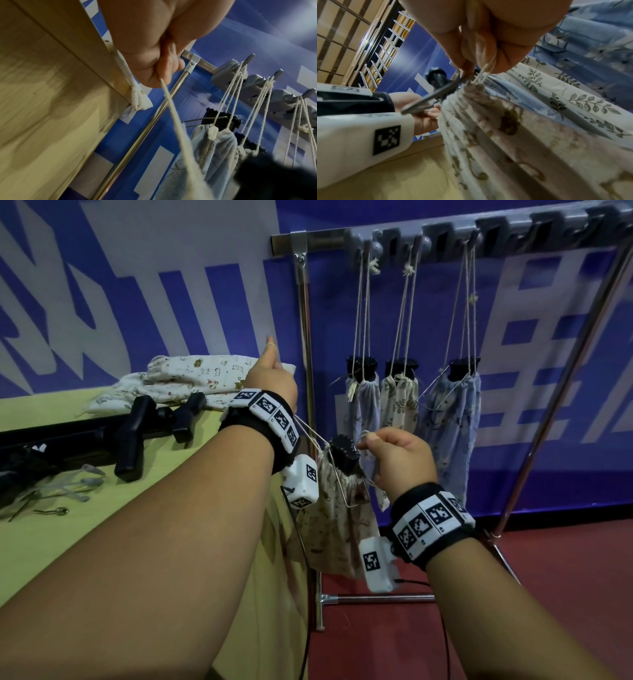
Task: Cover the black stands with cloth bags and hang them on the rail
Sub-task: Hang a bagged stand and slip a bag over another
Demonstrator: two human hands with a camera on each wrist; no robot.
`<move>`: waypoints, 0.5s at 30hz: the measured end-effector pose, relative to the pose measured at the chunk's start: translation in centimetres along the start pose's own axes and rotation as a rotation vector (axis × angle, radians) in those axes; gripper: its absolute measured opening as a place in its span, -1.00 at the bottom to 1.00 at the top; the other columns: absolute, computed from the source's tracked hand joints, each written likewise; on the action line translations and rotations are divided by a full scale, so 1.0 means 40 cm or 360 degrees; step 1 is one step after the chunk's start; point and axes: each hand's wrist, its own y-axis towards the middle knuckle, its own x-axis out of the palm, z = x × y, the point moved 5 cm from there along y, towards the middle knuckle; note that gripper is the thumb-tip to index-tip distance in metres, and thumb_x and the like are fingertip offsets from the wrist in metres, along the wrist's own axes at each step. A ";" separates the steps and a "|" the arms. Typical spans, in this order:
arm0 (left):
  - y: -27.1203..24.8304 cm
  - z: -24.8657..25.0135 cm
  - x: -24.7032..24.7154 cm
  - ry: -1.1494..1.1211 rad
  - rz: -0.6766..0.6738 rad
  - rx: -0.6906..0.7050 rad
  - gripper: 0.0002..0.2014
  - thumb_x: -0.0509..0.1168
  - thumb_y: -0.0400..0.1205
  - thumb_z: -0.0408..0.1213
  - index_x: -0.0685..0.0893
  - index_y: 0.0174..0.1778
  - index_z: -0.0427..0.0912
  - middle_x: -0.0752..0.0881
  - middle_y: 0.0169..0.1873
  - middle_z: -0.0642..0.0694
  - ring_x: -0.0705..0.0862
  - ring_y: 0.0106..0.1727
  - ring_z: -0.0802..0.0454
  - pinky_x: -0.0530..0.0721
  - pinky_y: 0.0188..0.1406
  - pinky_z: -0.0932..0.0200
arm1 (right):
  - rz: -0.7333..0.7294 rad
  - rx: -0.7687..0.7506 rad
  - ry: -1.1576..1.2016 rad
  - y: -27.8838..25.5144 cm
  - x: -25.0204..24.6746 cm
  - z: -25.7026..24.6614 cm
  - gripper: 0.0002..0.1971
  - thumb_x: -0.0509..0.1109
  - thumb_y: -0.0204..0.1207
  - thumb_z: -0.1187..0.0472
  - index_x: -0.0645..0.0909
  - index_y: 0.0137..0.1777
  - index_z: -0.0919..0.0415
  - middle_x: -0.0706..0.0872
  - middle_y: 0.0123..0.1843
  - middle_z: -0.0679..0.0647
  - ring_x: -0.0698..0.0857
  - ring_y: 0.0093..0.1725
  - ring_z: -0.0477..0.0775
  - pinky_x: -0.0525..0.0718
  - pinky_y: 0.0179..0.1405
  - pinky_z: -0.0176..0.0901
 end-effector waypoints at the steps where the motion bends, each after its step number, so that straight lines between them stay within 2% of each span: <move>1: -0.007 0.001 0.005 -0.0018 -0.0012 -0.0082 -0.67 0.20 0.83 -0.07 0.71 0.46 0.02 0.53 -0.42 0.01 0.43 -0.52 0.03 0.46 -0.50 0.17 | -0.0032 -0.0004 0.0017 -0.001 0.000 -0.004 -0.79 0.45 0.52 -0.02 0.89 -0.19 0.00 0.88 -0.22 -0.07 0.85 0.02 0.19 0.81 0.24 0.43; 2: -0.017 0.003 0.009 -0.0044 -0.0029 -0.0184 -0.55 0.21 0.80 0.10 0.78 0.28 -0.19 0.57 -0.47 -0.04 0.49 -0.57 0.02 0.55 -0.53 0.19 | -0.0051 -0.0017 0.0058 -0.002 -0.002 -0.007 -0.78 0.45 0.57 0.00 0.90 -0.15 0.01 0.87 -0.25 -0.05 0.86 -0.04 0.17 0.83 0.14 0.38; 3: -0.034 0.010 0.016 -0.0112 -0.0070 -0.0290 -0.44 0.21 0.77 0.21 0.78 0.04 -0.29 0.59 -0.51 -0.06 0.54 -0.62 0.01 0.64 -0.51 0.18 | -0.0057 -0.0035 0.0103 -0.008 -0.005 -0.017 -0.79 0.45 0.64 0.06 0.91 -0.10 0.05 0.81 -0.34 -0.06 0.81 -0.23 0.07 0.83 -0.08 0.23; 4: -0.041 0.017 0.025 -0.0195 -0.0117 -0.0351 -0.44 0.22 0.76 0.24 0.73 -0.08 -0.27 0.64 -0.49 -0.06 0.60 -0.62 0.01 0.71 -0.45 0.15 | -0.0057 -0.0050 0.0149 -0.012 -0.010 -0.024 -0.78 0.44 0.72 0.14 0.92 -0.04 0.08 0.70 -0.45 -0.10 0.67 -0.43 -0.04 0.69 -0.31 0.02; 5: -0.044 0.023 0.033 -0.0200 -0.0159 -0.0385 -0.48 0.22 0.76 0.24 0.71 -0.04 -0.22 0.70 -0.39 -0.06 0.69 -0.54 0.00 0.76 -0.38 0.10 | -0.0062 -0.0050 0.0187 -0.016 -0.013 -0.030 -0.77 0.41 0.76 0.19 0.92 0.02 0.10 0.57 -0.51 -0.12 0.50 -0.53 -0.09 0.52 -0.42 -0.12; 6: -0.047 0.028 0.041 -0.0171 -0.0181 -0.0413 -0.51 0.23 0.76 0.24 0.70 0.07 -0.19 0.74 -0.27 -0.06 0.77 -0.42 -0.03 0.80 -0.33 0.05 | -0.0071 -0.0047 0.0229 -0.021 -0.014 -0.036 -0.77 0.39 0.79 0.21 0.92 0.08 0.10 0.48 -0.52 -0.09 0.40 -0.55 -0.06 0.42 -0.47 -0.17; 7: -0.056 0.032 0.045 -0.0149 -0.0202 -0.0435 -0.53 0.26 0.75 0.22 0.70 0.14 -0.18 0.75 -0.19 -0.07 0.81 -0.32 -0.06 0.83 -0.31 0.02 | -0.0079 -0.0046 0.0262 -0.026 -0.014 -0.045 -0.77 0.38 0.80 0.22 0.91 0.13 0.10 0.44 -0.51 -0.05 0.37 -0.54 -0.03 0.40 -0.52 -0.19; 8: -0.060 0.030 0.044 -0.0152 -0.0206 -0.0428 -0.59 0.30 0.75 0.17 0.71 0.11 -0.16 0.74 -0.18 -0.07 0.81 -0.27 -0.08 0.84 -0.28 -0.01 | -0.0085 -0.0045 0.0292 -0.032 -0.013 -0.053 -0.77 0.37 0.81 0.22 0.90 0.17 0.10 0.43 -0.49 0.00 0.38 -0.52 -0.01 0.42 -0.55 -0.20; 10: -0.066 0.022 0.046 -0.0122 -0.0221 -0.0306 -0.87 0.36 0.77 -0.08 0.78 0.00 0.00 0.73 -0.21 -0.06 0.80 -0.24 -0.09 0.87 -0.19 -0.07 | -0.0105 -0.0036 0.0344 -0.041 -0.007 -0.074 -0.77 0.36 0.81 0.22 0.88 0.21 0.12 0.48 -0.47 0.06 0.45 -0.52 0.02 0.50 -0.58 -0.20; 12: -0.076 0.027 0.049 0.0037 -0.0241 -0.0082 -0.85 0.40 0.74 -0.23 0.84 0.12 0.08 0.75 -0.23 -0.01 0.77 -0.26 0.00 0.88 -0.19 0.01 | -0.0120 -0.0033 0.0394 -0.047 -0.004 -0.092 -0.76 0.35 0.81 0.22 0.88 0.20 0.12 0.57 -0.42 0.15 0.53 -0.52 0.10 0.58 -0.56 -0.19; 13: -0.082 0.029 0.051 0.0096 -0.0258 -0.0009 -0.84 0.44 0.71 -0.23 0.87 0.15 0.03 0.74 -0.27 0.00 0.73 -0.31 0.05 0.85 -0.23 0.09 | -0.0123 -0.0033 0.0423 -0.048 -0.004 -0.100 -0.76 0.35 0.81 0.22 0.88 0.20 0.14 0.60 -0.38 0.20 0.55 -0.51 0.12 0.62 -0.54 -0.19; 15: -0.090 0.029 0.059 0.0172 -0.0309 0.0023 -0.86 0.55 0.63 -0.16 0.89 0.04 -0.08 0.70 -0.35 -0.04 0.63 -0.43 0.07 0.79 -0.32 0.16 | -0.0123 -0.0030 0.0483 -0.048 -0.003 -0.111 -0.76 0.35 0.80 0.25 0.88 0.18 0.19 0.65 -0.31 0.27 0.60 -0.47 0.16 0.72 -0.43 -0.10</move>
